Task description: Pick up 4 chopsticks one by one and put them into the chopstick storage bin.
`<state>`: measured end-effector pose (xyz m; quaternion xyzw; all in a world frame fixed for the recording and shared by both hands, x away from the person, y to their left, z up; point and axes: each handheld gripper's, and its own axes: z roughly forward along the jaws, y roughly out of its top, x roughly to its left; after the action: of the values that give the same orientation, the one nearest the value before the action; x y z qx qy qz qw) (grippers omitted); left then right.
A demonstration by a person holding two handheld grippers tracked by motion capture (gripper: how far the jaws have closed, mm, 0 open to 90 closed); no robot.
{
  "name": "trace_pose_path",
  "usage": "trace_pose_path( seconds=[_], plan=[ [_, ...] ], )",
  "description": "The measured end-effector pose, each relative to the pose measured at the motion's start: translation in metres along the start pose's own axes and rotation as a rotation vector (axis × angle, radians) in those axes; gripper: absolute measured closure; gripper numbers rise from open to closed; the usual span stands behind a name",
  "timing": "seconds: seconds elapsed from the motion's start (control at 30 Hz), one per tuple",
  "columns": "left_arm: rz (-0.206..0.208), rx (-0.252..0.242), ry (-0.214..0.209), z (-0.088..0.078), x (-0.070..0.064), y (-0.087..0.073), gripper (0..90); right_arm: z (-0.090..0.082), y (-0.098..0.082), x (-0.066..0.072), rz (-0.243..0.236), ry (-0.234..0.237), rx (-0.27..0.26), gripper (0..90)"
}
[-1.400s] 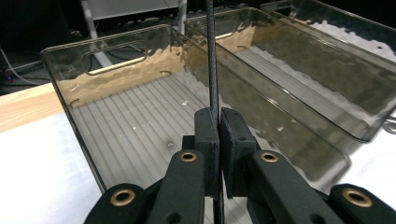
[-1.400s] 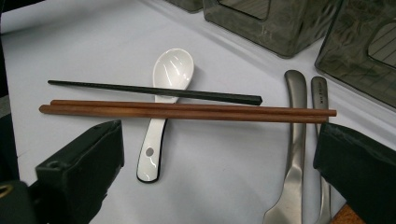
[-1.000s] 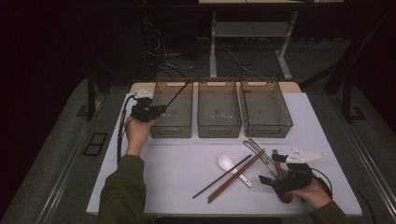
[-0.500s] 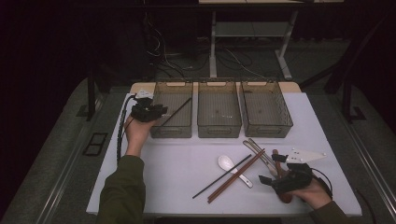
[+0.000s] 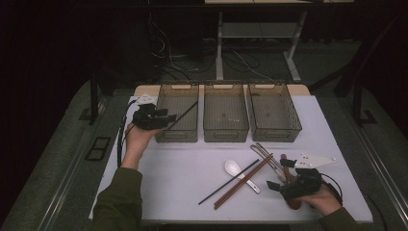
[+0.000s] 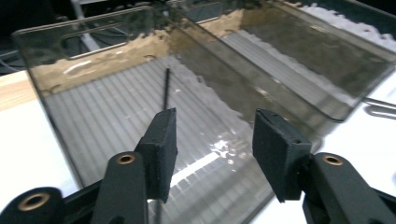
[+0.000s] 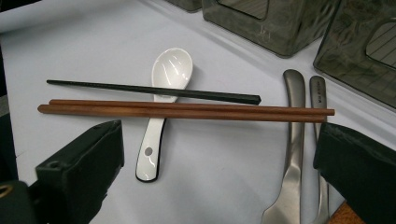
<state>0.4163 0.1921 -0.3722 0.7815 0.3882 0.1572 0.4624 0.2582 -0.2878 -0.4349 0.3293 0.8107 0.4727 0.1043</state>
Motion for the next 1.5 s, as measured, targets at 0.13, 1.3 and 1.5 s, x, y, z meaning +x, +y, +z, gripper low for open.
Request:
trace_pose_path(
  seconds=[0.13,1.3,1.5],
  plan=[
    [0.000,-0.016,-0.033,-0.007,-0.010,-0.001,44.7,0.000,0.000,0.000,0.000,-0.001,-0.002,1.6],
    [0.091,-0.025,-0.188,-0.025,-0.103,-0.063,25.5,-0.002,0.001,0.002,-0.002,0.000,-0.008,1.6],
    [0.118,-0.005,-0.216,-0.016,-0.120,-0.074,29.7,-0.002,0.001,0.002,-0.004,0.000,-0.009,1.6]
  ],
)
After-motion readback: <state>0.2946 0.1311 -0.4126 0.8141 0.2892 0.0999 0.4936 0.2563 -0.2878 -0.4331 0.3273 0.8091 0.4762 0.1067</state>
